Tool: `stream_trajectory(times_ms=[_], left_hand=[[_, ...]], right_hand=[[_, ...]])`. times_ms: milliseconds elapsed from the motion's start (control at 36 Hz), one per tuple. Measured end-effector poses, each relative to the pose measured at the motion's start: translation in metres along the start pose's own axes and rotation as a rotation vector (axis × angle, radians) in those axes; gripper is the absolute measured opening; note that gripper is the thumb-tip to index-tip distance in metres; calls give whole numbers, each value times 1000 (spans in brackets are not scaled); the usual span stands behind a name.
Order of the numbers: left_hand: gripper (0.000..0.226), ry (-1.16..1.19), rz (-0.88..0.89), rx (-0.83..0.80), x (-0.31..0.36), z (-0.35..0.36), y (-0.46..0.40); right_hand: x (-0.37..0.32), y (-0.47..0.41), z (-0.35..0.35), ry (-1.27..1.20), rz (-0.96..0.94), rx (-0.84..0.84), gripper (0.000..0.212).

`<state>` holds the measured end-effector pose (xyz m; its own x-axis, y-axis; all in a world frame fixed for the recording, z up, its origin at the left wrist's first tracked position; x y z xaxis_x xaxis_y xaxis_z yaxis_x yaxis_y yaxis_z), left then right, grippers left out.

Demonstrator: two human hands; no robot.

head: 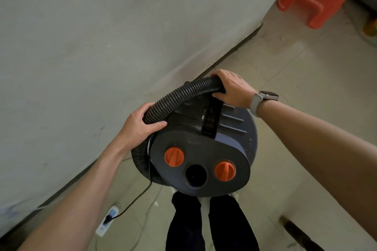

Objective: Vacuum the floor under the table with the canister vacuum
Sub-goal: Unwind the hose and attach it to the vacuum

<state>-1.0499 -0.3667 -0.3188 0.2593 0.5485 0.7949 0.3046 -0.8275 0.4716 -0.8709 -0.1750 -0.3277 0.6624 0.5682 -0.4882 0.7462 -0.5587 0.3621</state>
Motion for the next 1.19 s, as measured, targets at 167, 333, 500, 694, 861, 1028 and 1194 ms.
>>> stream_trajectory(times_ms=[167, 333, 500, 694, 861, 1028, 1194], left_hand=[[46, -73, 26, 11, 5, 8, 8], [50, -182, 47, 35, 14, 18, 31], [48, -157, 66, 66, 0, 18, 80], [43, -146, -13, 22, -37, 3, 116], [42, -176, -130, -23, -80, 1, 138], [63, -263, 6, 19, -78, 21, 168], [50, -271, 230, -7, -46, 52, 192]], right_hand=[[4, 26, -6, 122, 28, -58, 58], [1, 91, -9, 99, 72, 114, 47], [-33, 131, -5, 104, 66, 316, 47], [-87, 157, 15, 228, -11, 388, 52], [-119, 177, 44, 321, -35, 358, 54], [-157, 198, 69, 379, -64, 362, 59], [-172, 231, 90, 330, -86, 389, 57]])
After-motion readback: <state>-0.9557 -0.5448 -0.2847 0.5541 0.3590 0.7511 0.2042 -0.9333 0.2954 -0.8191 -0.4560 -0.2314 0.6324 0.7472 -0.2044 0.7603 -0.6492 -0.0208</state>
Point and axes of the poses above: each hand's wrist, its own y-axis away from the middle knuckle, its own z-axis out of the palm, x = y × z, the point moved 7 cm from there along -y, towards the middle knuckle, and after that the axes turned 2 degrees about -x, right-handed, at the moved point
